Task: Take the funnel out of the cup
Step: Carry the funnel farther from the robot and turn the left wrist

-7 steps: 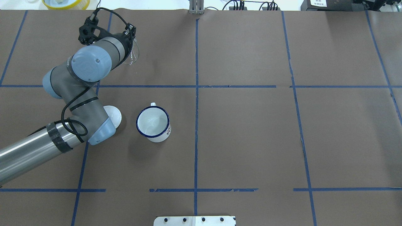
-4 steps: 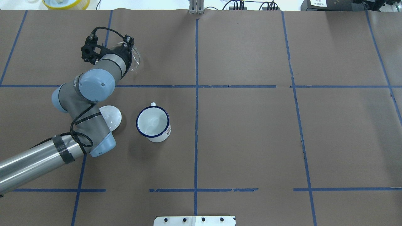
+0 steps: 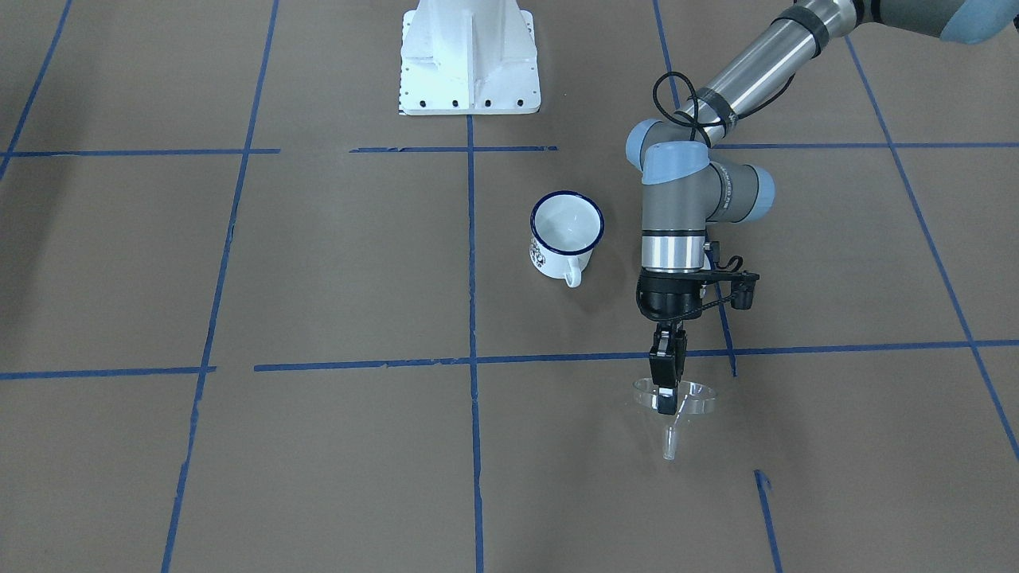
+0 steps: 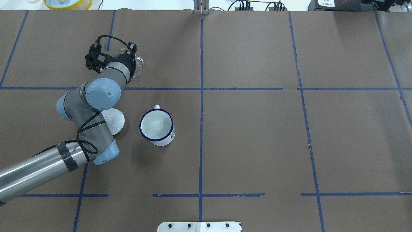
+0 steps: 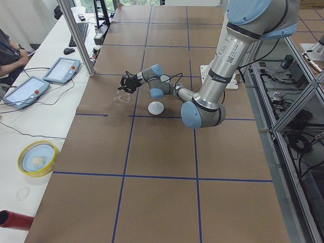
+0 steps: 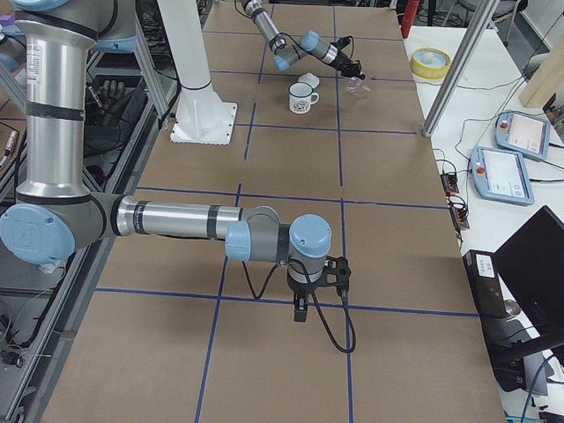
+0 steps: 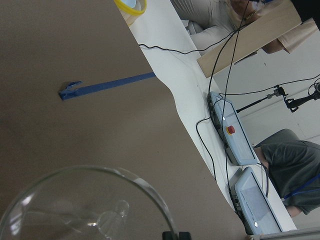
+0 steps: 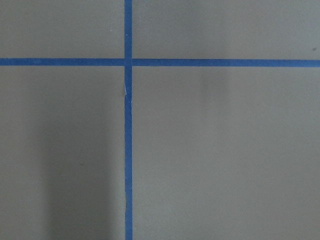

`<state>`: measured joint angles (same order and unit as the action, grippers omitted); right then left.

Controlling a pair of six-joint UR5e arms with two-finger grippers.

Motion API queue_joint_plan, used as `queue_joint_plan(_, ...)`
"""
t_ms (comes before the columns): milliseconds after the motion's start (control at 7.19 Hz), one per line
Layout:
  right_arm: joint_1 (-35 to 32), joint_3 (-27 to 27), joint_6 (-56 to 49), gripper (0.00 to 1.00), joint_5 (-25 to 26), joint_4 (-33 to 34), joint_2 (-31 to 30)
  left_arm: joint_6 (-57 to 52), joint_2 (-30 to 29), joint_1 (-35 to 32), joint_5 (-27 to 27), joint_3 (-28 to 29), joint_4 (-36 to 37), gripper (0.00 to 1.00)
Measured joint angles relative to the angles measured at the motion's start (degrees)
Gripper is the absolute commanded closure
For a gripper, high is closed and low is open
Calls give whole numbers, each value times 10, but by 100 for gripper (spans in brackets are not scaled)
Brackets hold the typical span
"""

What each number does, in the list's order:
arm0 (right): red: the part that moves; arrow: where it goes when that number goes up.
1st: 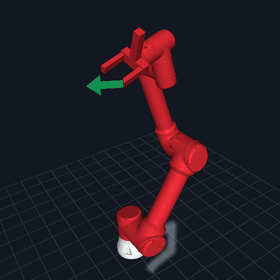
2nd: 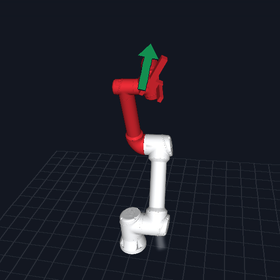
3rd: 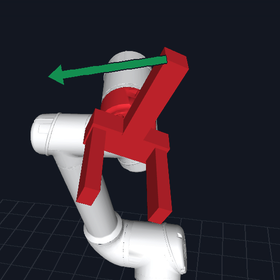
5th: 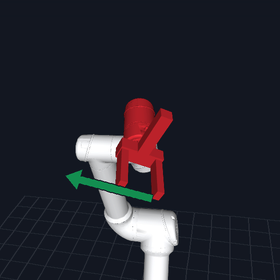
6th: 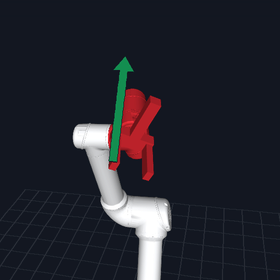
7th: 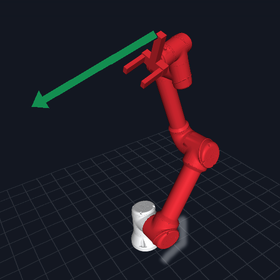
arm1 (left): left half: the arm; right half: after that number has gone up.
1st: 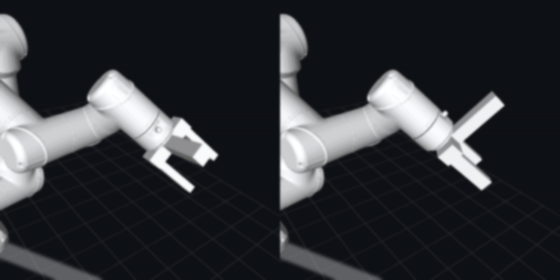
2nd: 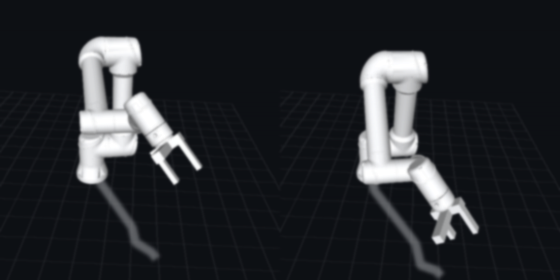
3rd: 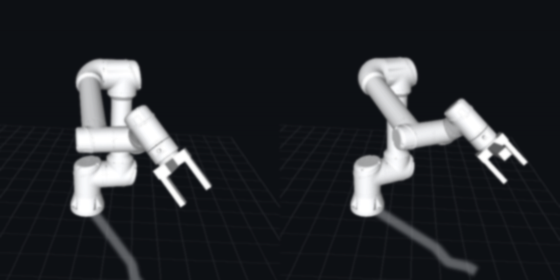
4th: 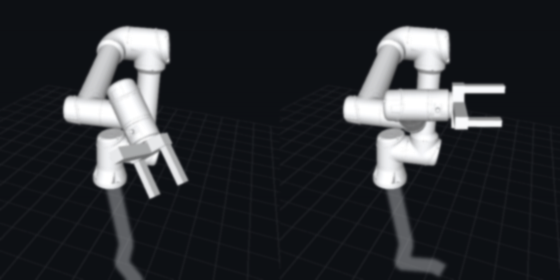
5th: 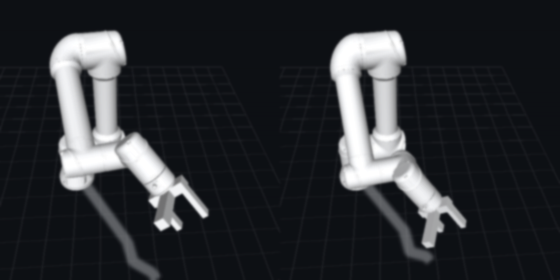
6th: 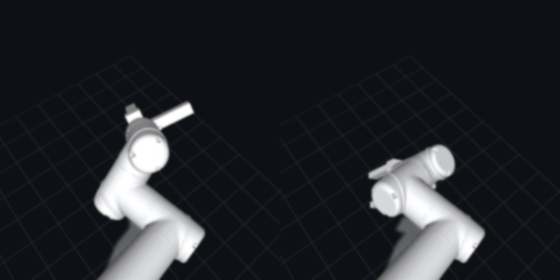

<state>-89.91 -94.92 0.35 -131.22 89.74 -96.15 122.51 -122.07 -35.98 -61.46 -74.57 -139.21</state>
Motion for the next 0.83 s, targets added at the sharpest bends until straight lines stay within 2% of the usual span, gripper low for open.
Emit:
queue_joint_plan(139, 0, 0, 0, 0, 0, 0, 0, -1, 0, 0, 0, 3, 0, 1)
queue_joint_plan(834, 0, 0, 0, 0, 0, 0, 0, -46, 1, -1, -10, -5, 0, 0)
